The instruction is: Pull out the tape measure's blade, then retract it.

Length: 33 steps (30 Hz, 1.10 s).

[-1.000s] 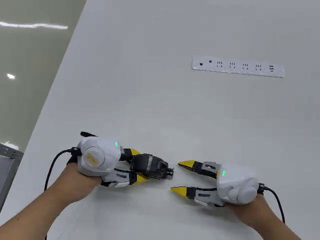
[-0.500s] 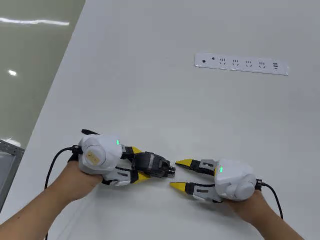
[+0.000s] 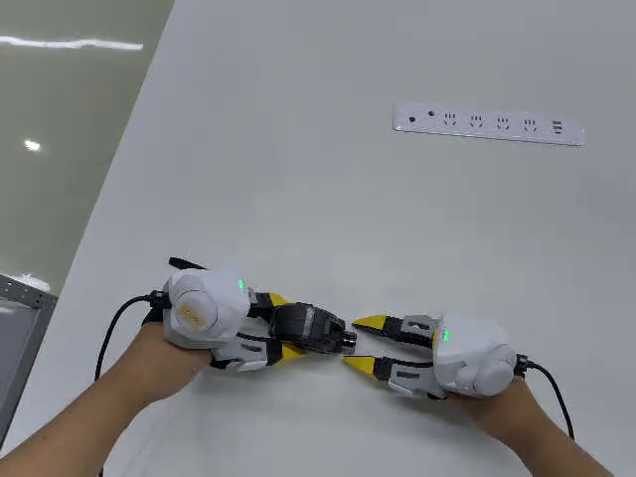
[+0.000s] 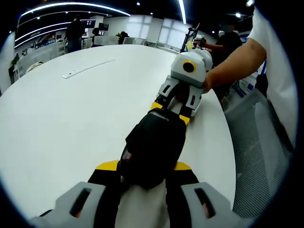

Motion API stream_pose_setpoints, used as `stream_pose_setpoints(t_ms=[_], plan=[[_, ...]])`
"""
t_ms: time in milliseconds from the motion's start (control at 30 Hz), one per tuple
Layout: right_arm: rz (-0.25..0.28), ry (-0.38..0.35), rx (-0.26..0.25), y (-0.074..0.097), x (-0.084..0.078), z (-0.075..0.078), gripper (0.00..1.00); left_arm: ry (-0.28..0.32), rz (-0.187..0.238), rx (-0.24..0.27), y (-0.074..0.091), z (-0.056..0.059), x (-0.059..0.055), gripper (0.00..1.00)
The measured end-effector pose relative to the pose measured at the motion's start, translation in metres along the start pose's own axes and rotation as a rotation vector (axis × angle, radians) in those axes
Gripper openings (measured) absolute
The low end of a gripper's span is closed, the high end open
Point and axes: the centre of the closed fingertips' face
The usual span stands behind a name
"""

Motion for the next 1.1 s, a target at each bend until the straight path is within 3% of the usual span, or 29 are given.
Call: stream_pose_setpoints(t_ms=[667,1100], plan=[[0.001,0.018,0.010,-0.0042,-0.0006,-0.0015,0.15,0.003,0.000,0.000,-0.0011,-0.0002,-0.0010,0.33],[0.004,0.032,0.007,-0.0055,-0.0012,-0.0003,0.15,0.001,-0.004,0.000,-0.0012,-0.0006,-0.0018,0.33]])
Point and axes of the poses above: the centre of the closed fingertips' face, and the gripper's own axes: y roughly backward along the fingers, z roughly to its right, x roughly out of its top, and after that the axes turned 5 degrees about x, right-handed
